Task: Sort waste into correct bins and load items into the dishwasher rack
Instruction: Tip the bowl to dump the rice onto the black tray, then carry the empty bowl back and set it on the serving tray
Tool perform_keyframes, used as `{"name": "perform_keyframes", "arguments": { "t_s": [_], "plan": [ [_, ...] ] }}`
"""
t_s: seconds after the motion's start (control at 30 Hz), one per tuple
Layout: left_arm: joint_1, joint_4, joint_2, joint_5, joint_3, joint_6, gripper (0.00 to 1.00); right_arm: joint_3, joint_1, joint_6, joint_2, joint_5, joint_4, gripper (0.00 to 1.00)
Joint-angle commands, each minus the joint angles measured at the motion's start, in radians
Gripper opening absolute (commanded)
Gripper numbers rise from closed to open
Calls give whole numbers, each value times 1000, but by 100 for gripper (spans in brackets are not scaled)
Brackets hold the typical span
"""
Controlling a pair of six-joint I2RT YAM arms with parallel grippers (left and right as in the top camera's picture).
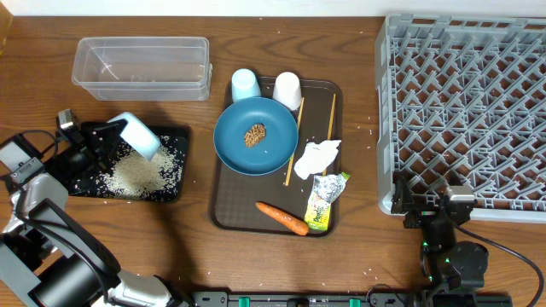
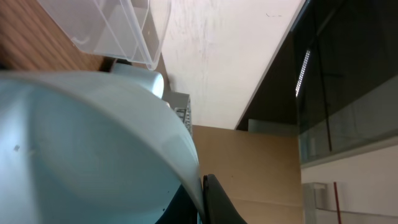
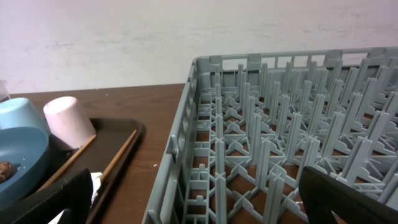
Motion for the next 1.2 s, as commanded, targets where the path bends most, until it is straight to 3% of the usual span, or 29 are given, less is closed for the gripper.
{"name": "perform_keyframes", "arguments": {
  "t_s": [0.0,0.4,0.73,0.83,1.03,1.17],
  "plan": [
    [-6,15,-5,-6,22,1,6,-1,-17,-10,-2,-1,-4,99],
    [-38,2,-117,27,22,-29,6,-1,-17,-10,-2,-1,-4,99],
    [-148,-23,-439,-178,22,-31,6,-1,-17,-10,-2,-1,-4,99],
    [-233,-130,-523,-305,22,-5,6,-1,-17,-10,-2,0,-4,99],
    [-486,-521,-650,-852,22,144,6,-1,-17,-10,-2,-1,-4,99],
    [-691,-653,-686,-1065,22,163,6,-1,-17,-10,-2,0,-4,99]
  ]
}}
